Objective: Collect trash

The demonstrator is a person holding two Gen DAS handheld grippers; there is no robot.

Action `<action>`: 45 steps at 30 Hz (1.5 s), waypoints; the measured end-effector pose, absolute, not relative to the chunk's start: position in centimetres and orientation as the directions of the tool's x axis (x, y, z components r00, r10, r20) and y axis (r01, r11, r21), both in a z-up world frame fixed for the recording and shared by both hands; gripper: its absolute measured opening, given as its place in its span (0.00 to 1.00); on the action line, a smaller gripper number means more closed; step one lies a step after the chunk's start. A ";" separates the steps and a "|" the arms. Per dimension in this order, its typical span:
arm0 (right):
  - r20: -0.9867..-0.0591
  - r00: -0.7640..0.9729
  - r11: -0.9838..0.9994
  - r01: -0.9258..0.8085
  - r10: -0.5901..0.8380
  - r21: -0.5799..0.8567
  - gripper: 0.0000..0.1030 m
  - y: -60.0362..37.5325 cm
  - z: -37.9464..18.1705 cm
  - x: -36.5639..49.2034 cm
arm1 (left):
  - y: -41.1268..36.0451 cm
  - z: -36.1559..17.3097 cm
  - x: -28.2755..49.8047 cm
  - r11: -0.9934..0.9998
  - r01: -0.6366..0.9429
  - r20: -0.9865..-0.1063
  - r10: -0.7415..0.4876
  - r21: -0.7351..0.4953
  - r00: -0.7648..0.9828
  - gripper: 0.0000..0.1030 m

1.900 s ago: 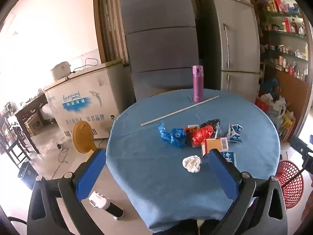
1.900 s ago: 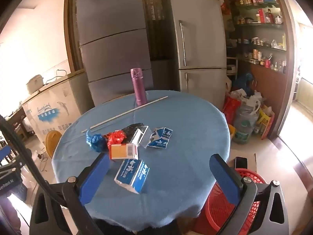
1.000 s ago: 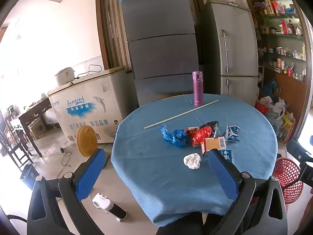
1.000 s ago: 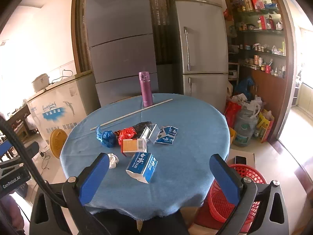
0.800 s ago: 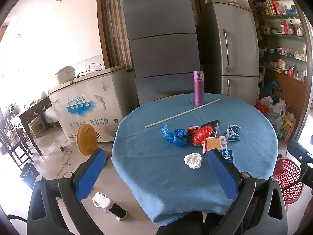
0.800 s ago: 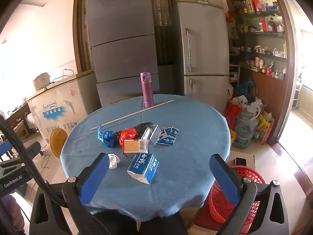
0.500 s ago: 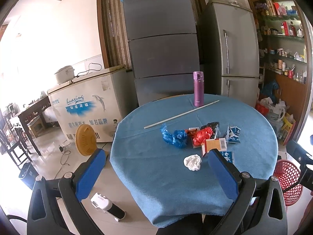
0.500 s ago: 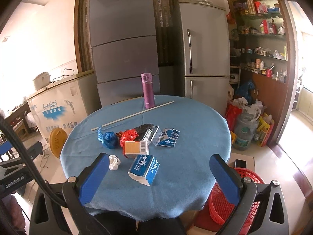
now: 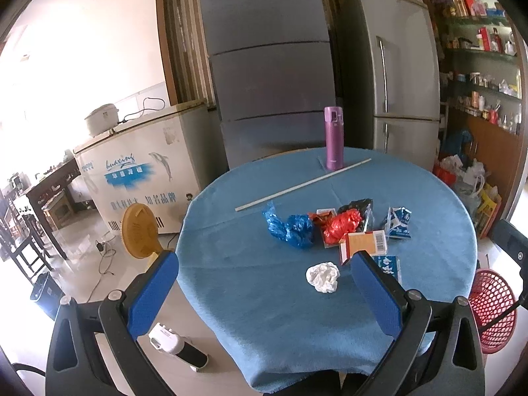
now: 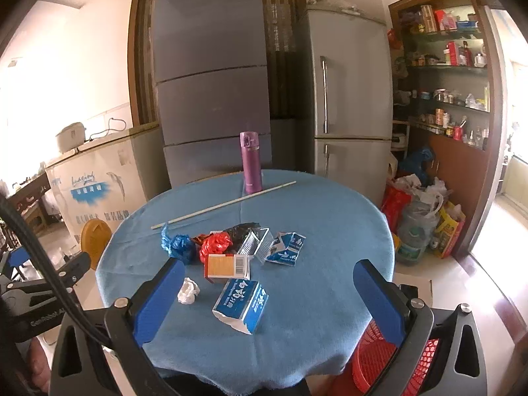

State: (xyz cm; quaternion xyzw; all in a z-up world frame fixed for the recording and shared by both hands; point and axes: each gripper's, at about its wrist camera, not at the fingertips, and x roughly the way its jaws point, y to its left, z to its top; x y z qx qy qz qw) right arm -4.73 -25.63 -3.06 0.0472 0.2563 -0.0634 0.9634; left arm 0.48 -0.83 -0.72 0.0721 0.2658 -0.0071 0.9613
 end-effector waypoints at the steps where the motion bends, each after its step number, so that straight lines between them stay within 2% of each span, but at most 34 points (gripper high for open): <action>1: -0.509 0.856 0.988 0.143 -0.092 0.062 1.00 -25.7 -3.4 -4.3 | -0.9 -1.0 0.9 0.989 0.054 -0.521 0.024 0.135 0.853 1.00; 6: -0.547 0.833 0.987 0.145 -0.082 0.074 1.00 -26.1 -5.1 -2.6 | -1.3 -2.5 2.9 0.988 0.061 -0.565 0.030 0.140 0.825 1.00; 19: -0.598 0.796 0.985 0.164 -0.095 0.061 1.00 -26.6 -7.6 0.9 | -1.6 -4.6 6.1 0.988 0.045 -0.595 0.053 0.147 0.802 1.00; 45: -0.634 0.768 0.983 0.173 -0.093 0.066 1.00 -26.9 -9.2 2.7 | -1.9 -6.3 8.0 0.989 0.049 -0.637 0.050 0.138 0.769 1.00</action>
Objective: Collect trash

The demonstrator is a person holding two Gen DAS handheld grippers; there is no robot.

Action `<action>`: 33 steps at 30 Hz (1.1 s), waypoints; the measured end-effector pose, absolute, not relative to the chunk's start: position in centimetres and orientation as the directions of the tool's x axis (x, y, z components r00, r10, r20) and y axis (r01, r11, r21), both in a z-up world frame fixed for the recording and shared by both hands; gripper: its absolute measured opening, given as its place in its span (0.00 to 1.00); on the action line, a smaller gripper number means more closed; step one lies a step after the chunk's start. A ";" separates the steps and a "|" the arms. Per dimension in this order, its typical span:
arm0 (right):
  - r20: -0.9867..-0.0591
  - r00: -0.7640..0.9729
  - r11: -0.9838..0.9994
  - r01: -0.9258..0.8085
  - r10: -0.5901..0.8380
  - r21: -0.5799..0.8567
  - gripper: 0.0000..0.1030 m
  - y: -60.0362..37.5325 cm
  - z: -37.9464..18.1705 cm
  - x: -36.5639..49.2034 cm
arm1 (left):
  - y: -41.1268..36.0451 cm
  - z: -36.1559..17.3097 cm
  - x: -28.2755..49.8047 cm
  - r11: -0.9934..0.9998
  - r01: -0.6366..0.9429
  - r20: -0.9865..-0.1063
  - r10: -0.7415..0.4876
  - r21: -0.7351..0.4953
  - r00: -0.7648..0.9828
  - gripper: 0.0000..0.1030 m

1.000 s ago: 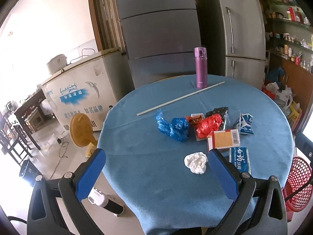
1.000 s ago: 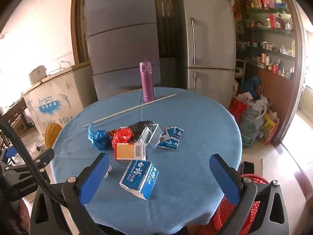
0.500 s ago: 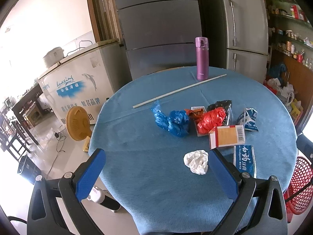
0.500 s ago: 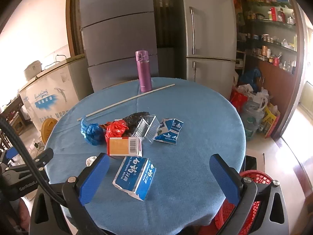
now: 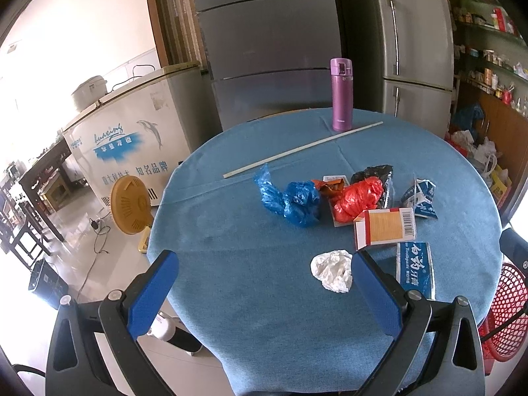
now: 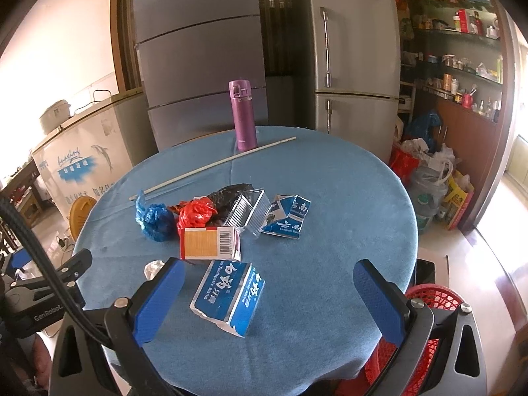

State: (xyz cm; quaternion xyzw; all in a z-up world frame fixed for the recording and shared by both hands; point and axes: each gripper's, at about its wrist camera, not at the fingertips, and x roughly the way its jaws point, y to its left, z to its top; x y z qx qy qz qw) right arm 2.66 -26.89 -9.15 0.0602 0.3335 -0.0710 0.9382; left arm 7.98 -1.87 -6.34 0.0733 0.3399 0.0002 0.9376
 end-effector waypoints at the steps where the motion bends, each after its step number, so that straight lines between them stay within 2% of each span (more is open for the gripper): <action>1: -0.636 0.767 0.983 0.172 -0.092 0.065 1.00 -26.8 -9.2 2.7 | -1.8 -6.4 8.0 0.990 0.049 -0.639 0.050 0.136 0.768 1.00; 24: -0.662 0.747 0.979 0.175 -0.062 0.106 1.00 -27.7 -10.1 2.9 | -2.2 -6.9 8.0 0.988 0.069 -0.659 0.039 0.137 0.751 1.00; 33: -0.719 0.692 0.946 0.270 -0.062 0.179 1.00 -32.0 -13.1 3.0 | -3.6 -9.4 9.2 0.981 0.194 -0.770 -0.117 0.009 0.627 1.00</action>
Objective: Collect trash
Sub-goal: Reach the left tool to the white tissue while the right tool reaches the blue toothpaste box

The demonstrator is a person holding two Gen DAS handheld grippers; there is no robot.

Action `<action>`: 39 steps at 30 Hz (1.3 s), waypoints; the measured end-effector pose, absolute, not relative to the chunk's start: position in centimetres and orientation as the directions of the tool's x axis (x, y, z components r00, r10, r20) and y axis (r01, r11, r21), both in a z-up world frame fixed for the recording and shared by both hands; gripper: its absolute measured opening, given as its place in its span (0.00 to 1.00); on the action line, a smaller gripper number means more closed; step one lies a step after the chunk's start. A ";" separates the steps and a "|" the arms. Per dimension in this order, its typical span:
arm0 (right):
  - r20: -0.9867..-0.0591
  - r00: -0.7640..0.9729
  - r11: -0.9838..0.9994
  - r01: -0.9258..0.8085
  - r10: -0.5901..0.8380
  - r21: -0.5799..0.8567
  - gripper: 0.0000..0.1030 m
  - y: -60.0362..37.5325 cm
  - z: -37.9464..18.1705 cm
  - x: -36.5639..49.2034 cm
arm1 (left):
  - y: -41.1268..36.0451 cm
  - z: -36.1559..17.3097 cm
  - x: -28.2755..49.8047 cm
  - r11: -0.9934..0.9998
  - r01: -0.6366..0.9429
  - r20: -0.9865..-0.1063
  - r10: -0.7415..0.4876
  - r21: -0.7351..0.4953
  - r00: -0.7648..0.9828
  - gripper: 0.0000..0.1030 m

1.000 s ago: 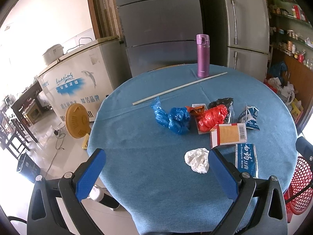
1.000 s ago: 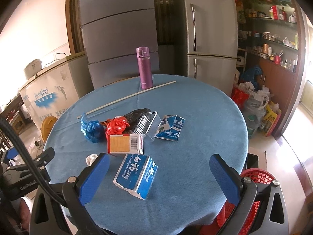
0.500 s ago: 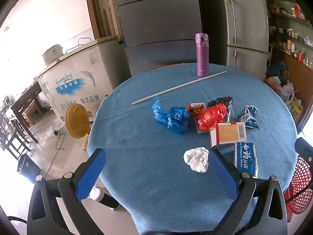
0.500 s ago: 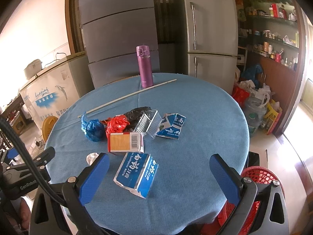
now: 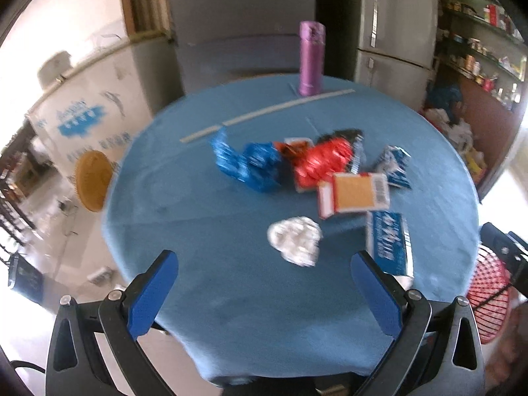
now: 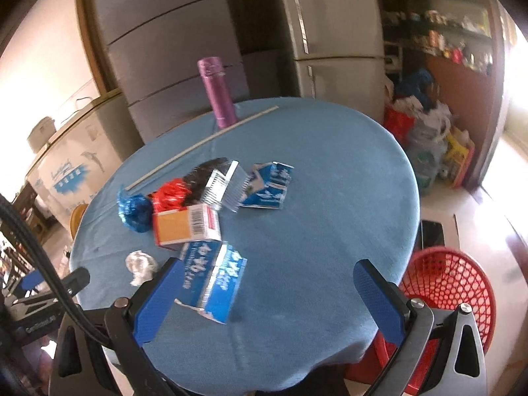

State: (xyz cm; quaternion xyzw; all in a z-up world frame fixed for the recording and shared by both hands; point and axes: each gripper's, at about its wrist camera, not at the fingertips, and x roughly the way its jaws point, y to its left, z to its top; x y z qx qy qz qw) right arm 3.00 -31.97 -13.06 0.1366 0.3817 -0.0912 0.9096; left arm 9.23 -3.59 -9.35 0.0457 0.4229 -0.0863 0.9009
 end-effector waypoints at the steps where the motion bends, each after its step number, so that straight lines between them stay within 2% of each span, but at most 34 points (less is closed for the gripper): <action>1: -0.726 0.685 0.943 0.278 -0.061 0.184 1.00 -32.4 -13.4 3.0 | -4.0 -9.7 9.5 0.976 0.216 -0.783 -0.145 -0.014 0.605 1.00; 5: -0.746 0.666 0.929 0.283 -0.013 0.237 1.00 -33.4 -14.3 3.1 | -5.0 -11.2 10.7 0.968 0.246 -0.816 -0.183 -0.051 0.548 1.00; 11: -0.768 0.636 0.935 0.223 0.076 0.277 1.00 -32.3 -15.4 4.3 | -2.9 -13.5 13.4 0.984 0.173 -0.851 -0.127 -0.043 0.510 1.00; 16: -0.789 0.588 0.934 0.154 0.176 0.323 0.93 -29.6 -16.3 7.2 | -1.0 -12.9 13.9 0.990 0.141 -0.822 -0.070 0.013 0.565 1.00; 19: -0.815 0.554 0.947 0.139 0.169 0.290 0.92 -27.6 -16.9 9.1 | 0.1 -12.7 13.9 0.991 0.121 -0.801 -0.029 0.055 0.598 1.00; 23: -0.855 0.494 0.957 0.135 0.160 0.257 0.90 -25.3 -18.1 11.4 | 1.4 -12.7 14.2 0.992 0.119 -0.802 -0.037 0.042 0.596 1.00; 28: -0.898 0.438 0.980 0.156 0.047 0.127 0.90 -23.0 -19.8 13.1 | 1.6 -12.9 14.9 0.989 0.146 -0.813 -0.091 -0.007 0.576 1.00; 30: -0.907 0.419 0.981 0.162 0.033 0.111 0.85 -22.7 -20.5 13.3 | 1.4 -12.9 15.1 0.986 0.162 -0.816 -0.113 -0.023 0.567 1.00; 31: -0.913 0.407 0.980 0.167 0.032 0.108 0.77 -22.7 -20.9 13.3 | 1.2 -13.0 15.2 0.984 0.174 -0.818 -0.125 -0.032 0.562 1.00; 33: -0.918 0.397 0.980 0.176 0.016 0.093 0.73 -22.8 -21.5 13.1 | 0.8 -13.1 15.3 0.980 0.195 -0.822 -0.147 -0.044 0.551 1.00; 35: -0.914 0.405 0.979 0.180 0.018 0.099 0.65 -23.2 -21.7 12.7 | -0.2 -13.2 15.6 0.970 0.236 -0.826 -0.185 -0.065 0.532 1.00; 39: -0.909 0.414 0.974 0.187 0.041 0.130 0.62 -24.4 -21.9 11.8 | -2.2 -13.5 16.3 0.946 0.311 -0.829 -0.247 -0.094 0.502 1.00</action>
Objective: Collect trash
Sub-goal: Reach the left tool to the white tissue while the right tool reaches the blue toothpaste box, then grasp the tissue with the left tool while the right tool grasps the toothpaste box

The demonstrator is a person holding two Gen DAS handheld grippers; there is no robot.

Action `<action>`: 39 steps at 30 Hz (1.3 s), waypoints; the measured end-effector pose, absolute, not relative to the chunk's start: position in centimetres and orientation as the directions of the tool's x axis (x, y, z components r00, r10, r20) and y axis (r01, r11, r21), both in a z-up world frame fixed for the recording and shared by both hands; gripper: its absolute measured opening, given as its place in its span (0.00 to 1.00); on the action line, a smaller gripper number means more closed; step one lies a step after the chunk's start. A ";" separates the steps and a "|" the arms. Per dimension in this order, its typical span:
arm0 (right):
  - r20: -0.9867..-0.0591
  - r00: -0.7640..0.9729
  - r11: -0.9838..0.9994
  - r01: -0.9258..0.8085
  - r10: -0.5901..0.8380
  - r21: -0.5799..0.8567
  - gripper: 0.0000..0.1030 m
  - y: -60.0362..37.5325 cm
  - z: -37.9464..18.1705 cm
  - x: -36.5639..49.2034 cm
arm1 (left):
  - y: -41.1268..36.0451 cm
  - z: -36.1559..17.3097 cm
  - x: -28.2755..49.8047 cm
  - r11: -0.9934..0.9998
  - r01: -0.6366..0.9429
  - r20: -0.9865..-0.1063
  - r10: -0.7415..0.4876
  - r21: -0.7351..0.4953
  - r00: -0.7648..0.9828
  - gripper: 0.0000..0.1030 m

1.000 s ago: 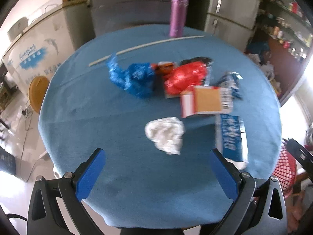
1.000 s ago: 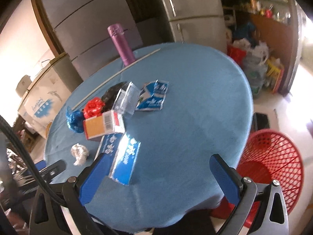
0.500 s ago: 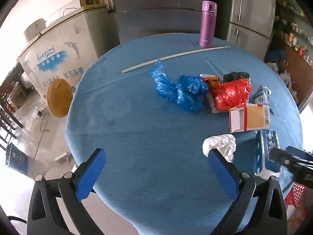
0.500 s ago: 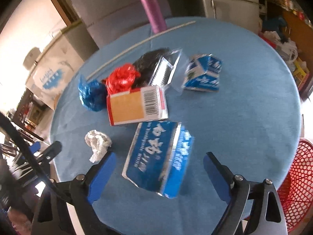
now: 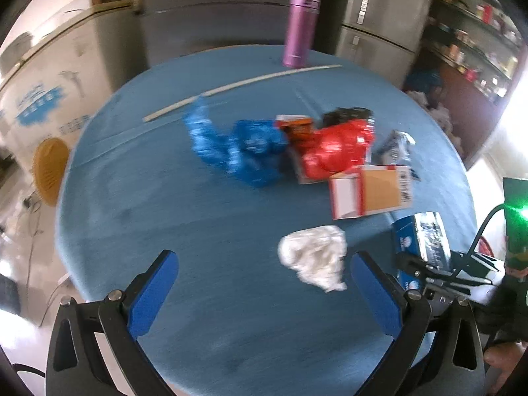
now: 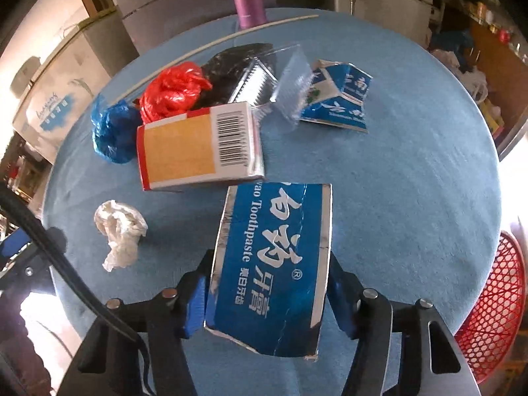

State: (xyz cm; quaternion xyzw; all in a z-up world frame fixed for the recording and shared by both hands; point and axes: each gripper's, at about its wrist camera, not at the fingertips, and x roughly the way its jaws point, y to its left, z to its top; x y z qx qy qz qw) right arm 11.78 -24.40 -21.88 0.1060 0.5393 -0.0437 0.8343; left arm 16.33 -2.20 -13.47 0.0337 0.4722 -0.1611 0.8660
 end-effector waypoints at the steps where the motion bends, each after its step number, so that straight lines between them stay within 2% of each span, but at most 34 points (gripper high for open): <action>1: -0.909 0.415 0.972 0.191 0.046 0.136 0.62 -24.9 -22.0 11.4 | -2.8 -13.7 16.6 0.940 0.327 -0.832 -0.258 -0.098 0.491 1.00; 9: -0.894 0.439 0.948 0.240 0.085 0.208 0.62 -29.3 -22.4 8.5 | -7.1 -16.7 18.8 0.915 0.401 -0.862 -0.235 -0.041 0.449 0.98; 11: -0.886 0.456 0.943 0.251 0.084 0.219 0.62 -30.2 -22.0 7.9 | -7.5 -17.6 19.3 0.914 0.403 -0.873 -0.234 -0.047 0.428 0.87; 13: -0.879 0.470 0.940 0.260 0.078 0.222 0.62 -31.3 -21.7 7.3 | -7.5 -18.5 19.7 0.914 0.400 -0.886 -0.239 -0.068 0.397 0.64; 16: -0.871 0.486 0.933 0.276 0.074 0.233 0.62 -32.6 -20.9 6.8 | -7.6 -18.6 19.6 0.915 0.400 -0.884 -0.224 -0.046 0.410 0.51; 18: -0.864 0.498 0.929 0.284 0.070 0.239 0.62 -33.4 -20.4 6.5 | -7.5 -18.5 19.6 0.919 0.391 -0.883 -0.224 -0.050 0.413 0.48; 27: -0.828 0.559 0.908 0.329 0.033 0.258 0.62 -36.0 -17.8 4.8 | -8.1 -15.5 15.6 0.915 0.401 -0.848 -0.252 -0.051 0.467 0.45; 39: -0.817 0.576 0.824 0.481 -0.041 0.298 0.62 -43.6 -18.0 -0.3 | -18.8 -11.5 9.4 0.715 0.699 -0.807 -0.416 -0.006 0.418 0.46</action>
